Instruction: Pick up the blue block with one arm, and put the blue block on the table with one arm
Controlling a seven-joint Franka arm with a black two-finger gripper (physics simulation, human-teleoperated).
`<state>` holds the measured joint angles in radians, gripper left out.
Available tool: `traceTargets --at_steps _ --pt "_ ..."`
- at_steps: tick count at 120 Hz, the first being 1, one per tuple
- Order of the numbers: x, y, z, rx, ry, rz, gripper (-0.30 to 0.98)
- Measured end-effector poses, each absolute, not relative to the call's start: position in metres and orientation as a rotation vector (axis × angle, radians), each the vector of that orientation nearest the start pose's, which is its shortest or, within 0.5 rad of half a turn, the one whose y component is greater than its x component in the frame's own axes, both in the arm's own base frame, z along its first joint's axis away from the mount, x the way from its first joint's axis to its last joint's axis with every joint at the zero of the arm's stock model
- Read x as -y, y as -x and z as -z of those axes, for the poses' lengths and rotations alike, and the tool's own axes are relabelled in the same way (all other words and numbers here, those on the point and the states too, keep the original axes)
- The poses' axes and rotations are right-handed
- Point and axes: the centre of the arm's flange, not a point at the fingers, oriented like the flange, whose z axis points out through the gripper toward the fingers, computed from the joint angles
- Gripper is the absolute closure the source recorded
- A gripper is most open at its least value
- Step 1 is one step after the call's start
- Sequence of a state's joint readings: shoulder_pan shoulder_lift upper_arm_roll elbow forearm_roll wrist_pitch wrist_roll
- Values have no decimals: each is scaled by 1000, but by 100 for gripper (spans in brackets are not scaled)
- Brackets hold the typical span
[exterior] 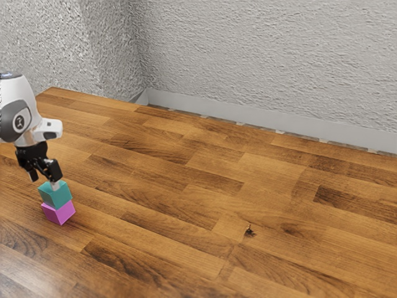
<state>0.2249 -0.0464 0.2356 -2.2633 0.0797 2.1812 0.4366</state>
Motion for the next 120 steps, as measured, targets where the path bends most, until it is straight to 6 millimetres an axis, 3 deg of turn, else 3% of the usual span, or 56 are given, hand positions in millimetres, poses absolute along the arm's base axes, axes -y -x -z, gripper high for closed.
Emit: traceTargets --at_steps 27,96,120 --pt "-235 -465 -371 -69 3103 -70 3" --pt "-238 -470 -342 -109 3127 -110 3" --pt "-240 -472 -336 -94 3138 -96 9"
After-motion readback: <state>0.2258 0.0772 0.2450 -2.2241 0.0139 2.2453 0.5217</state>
